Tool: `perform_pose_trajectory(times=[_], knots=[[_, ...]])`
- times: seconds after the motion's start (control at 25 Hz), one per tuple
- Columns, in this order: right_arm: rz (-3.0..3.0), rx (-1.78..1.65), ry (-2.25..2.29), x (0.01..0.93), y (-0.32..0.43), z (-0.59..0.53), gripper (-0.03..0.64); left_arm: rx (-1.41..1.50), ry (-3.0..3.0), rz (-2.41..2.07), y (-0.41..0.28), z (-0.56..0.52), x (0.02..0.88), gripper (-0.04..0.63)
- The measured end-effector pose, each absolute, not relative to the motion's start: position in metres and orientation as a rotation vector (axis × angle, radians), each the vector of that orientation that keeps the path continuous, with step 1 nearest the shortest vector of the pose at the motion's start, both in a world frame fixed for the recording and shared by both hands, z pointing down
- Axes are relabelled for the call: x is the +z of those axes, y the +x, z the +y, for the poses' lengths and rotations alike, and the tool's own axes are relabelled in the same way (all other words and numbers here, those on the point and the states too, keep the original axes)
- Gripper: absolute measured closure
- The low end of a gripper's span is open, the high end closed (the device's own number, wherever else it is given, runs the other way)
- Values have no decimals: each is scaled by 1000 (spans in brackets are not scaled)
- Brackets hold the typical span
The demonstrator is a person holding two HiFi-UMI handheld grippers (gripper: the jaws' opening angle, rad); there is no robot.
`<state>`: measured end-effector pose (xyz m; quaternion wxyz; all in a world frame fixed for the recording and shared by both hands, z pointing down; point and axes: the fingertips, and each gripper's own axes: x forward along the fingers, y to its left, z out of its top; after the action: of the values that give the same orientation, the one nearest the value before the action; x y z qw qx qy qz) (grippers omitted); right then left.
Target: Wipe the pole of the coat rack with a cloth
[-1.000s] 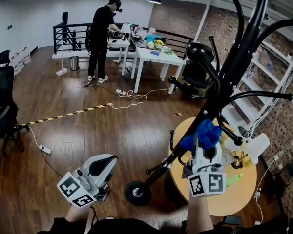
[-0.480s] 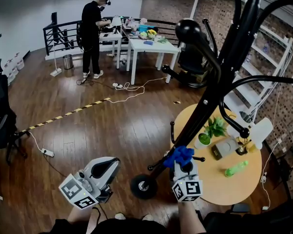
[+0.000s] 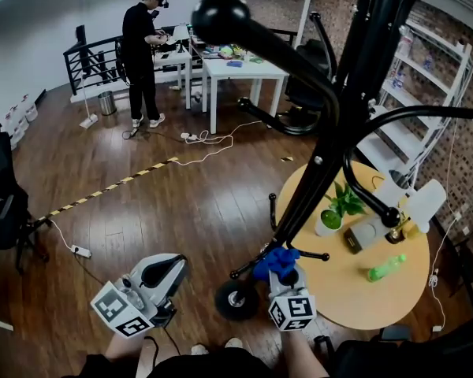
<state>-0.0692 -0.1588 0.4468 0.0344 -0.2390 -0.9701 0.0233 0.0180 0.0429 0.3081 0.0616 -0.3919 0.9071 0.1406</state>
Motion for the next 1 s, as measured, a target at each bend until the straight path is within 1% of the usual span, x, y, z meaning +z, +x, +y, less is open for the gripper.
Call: perform_pose_trajectory(times=[0.2,0.44,0.64,0.84,1.0], knots=[[-2965,159,-740,437,-66,-159,528,356,-1147,2771,2,29,295,592],[-3120,193,-852,351,-63,-161,531,229,-1162,2738,-12,12,274,592],[-3273,162,-848,282,-58,-164,529,255,-1241,2665,-27,3,269,592],[-3462,62,-632,216,-59,-159,529,248,-1417,2564,-29,18,268,592],[-3591,-154,-247,183,-51,-152,531,250,-1552,2463,-35,65,276,592]])
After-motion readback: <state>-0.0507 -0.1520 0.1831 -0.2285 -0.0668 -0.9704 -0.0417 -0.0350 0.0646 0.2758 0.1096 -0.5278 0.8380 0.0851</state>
